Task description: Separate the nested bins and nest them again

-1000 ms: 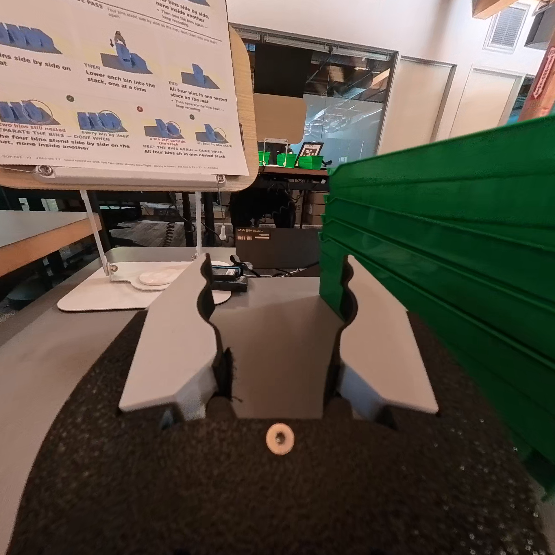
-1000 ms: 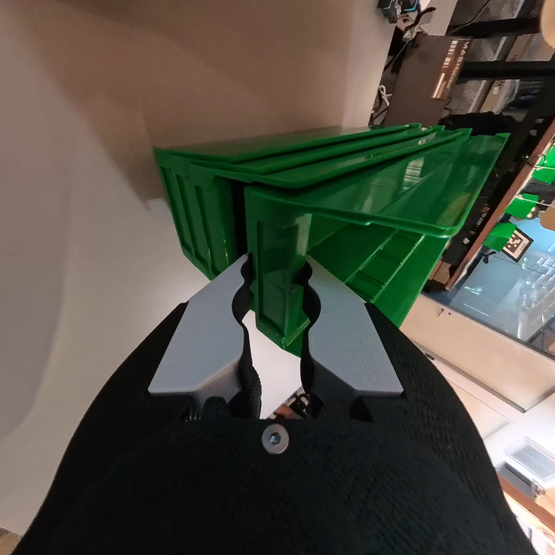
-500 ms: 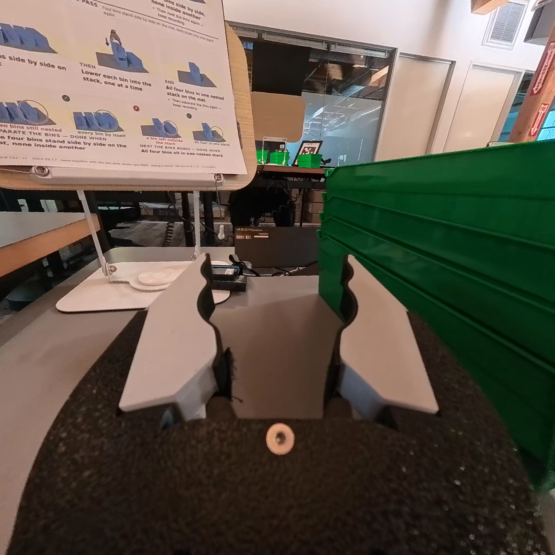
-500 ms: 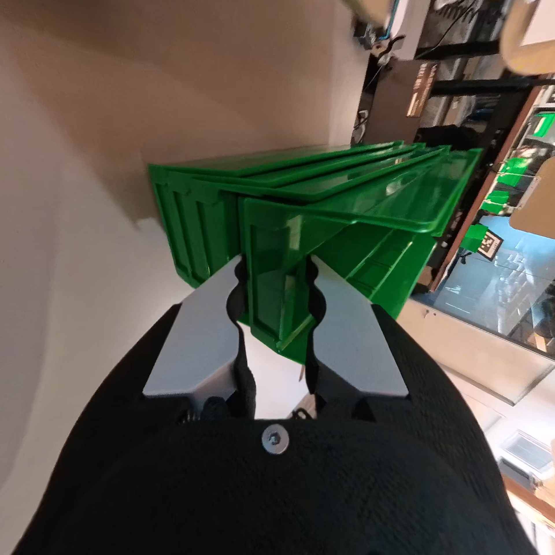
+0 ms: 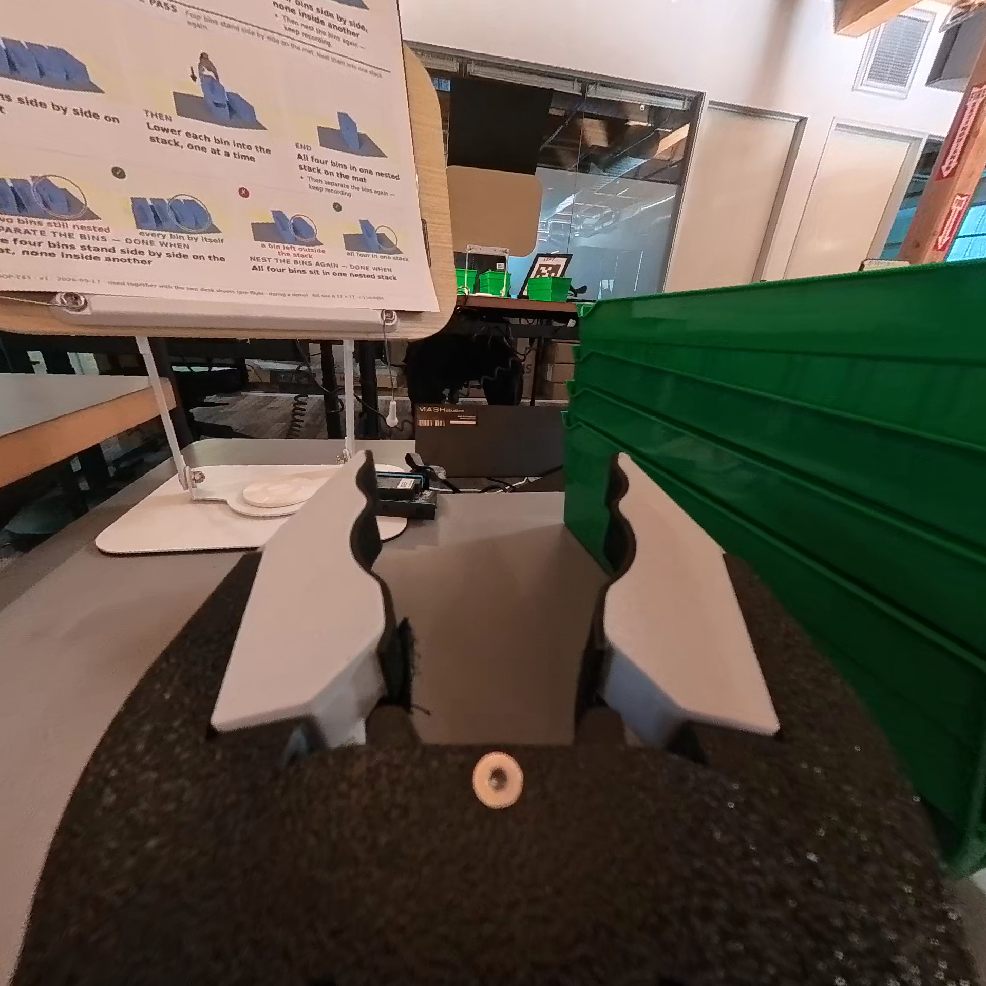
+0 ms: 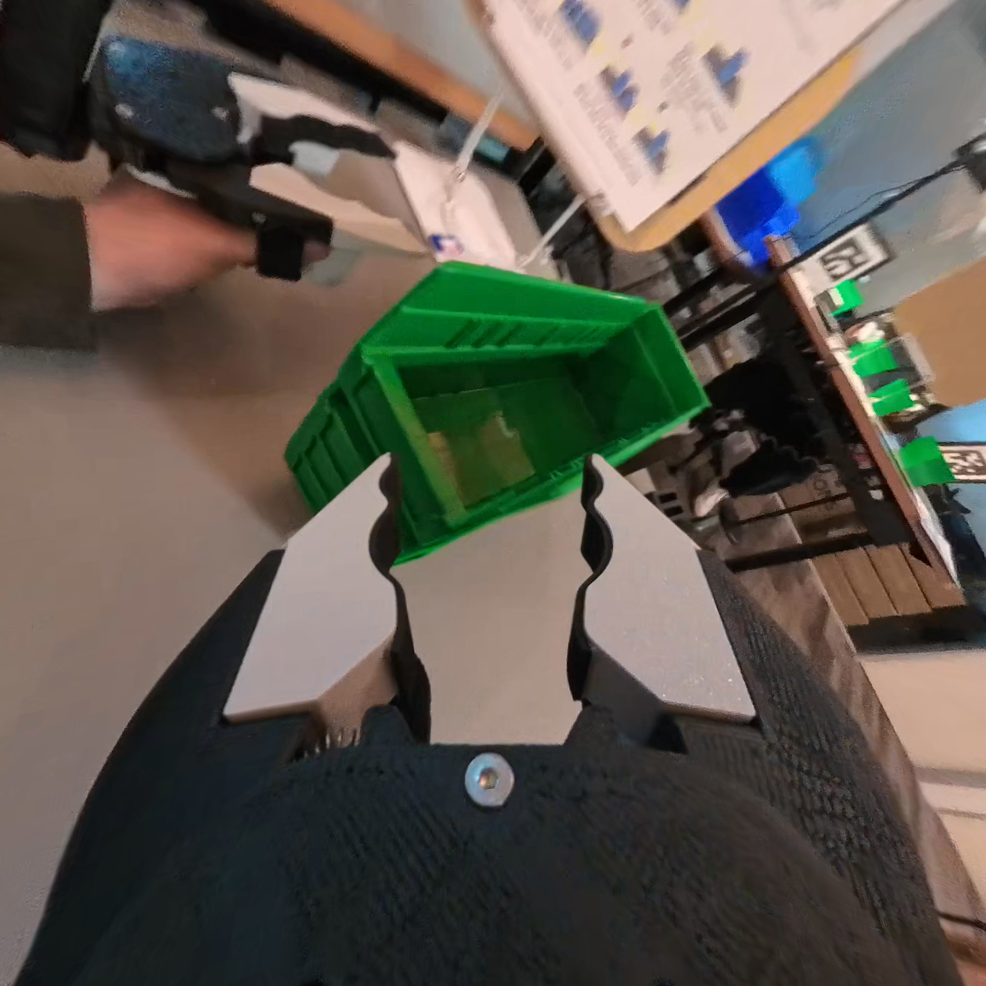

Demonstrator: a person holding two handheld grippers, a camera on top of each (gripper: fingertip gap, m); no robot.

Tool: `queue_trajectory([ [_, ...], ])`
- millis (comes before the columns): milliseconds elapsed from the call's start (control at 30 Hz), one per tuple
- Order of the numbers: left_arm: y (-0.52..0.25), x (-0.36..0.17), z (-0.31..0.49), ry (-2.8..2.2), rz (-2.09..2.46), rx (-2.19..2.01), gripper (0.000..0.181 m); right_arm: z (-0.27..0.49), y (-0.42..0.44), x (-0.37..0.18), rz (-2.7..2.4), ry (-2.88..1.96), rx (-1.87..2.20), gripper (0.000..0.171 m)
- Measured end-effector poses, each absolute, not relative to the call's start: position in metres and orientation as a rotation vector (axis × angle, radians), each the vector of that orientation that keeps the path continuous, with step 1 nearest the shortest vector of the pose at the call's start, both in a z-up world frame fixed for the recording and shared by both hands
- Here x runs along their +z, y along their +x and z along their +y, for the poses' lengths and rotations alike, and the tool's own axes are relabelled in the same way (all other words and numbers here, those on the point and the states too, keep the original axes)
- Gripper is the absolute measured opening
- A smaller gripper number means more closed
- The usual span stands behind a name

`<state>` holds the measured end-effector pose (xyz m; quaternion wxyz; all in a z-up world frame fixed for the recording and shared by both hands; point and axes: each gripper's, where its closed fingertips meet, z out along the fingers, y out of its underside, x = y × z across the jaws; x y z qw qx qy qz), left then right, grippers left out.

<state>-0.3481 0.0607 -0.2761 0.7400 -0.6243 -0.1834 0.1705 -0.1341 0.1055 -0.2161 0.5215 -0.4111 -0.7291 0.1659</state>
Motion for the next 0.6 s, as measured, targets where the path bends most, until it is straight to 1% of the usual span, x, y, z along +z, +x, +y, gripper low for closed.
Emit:
queue_trajectory([
  [33,-0.348,-0.276,0.061,-1.371,-0.401,0.374,0.083,0.113,-0.129,-0.216,-1.692,-0.978,0.429,0.065],
  [133,-0.346,-0.276,0.063,-1.373,-0.394,0.37,0.083,0.121,-0.117,-0.229,-1.611,-0.96,0.552,0.064],
  [200,-0.344,-0.276,0.064,-1.377,-0.384,0.377,0.083,0.115,-0.115,-0.239,-1.603,-0.948,0.644,0.06],
  [267,-0.343,-0.277,0.065,-1.383,-0.376,0.381,0.083,0.098,-0.119,-0.248,-1.669,-0.885,0.666,0.052],
  [467,-0.341,-0.279,0.067,-1.397,-0.362,0.391,0.083,0.074,-0.155,-0.27,-1.883,-0.625,0.232,0.051],
  [600,-0.342,-0.28,0.067,-1.403,-0.364,0.396,0.083,0.082,-0.172,-0.283,-1.941,-0.588,0.06,0.043],
])
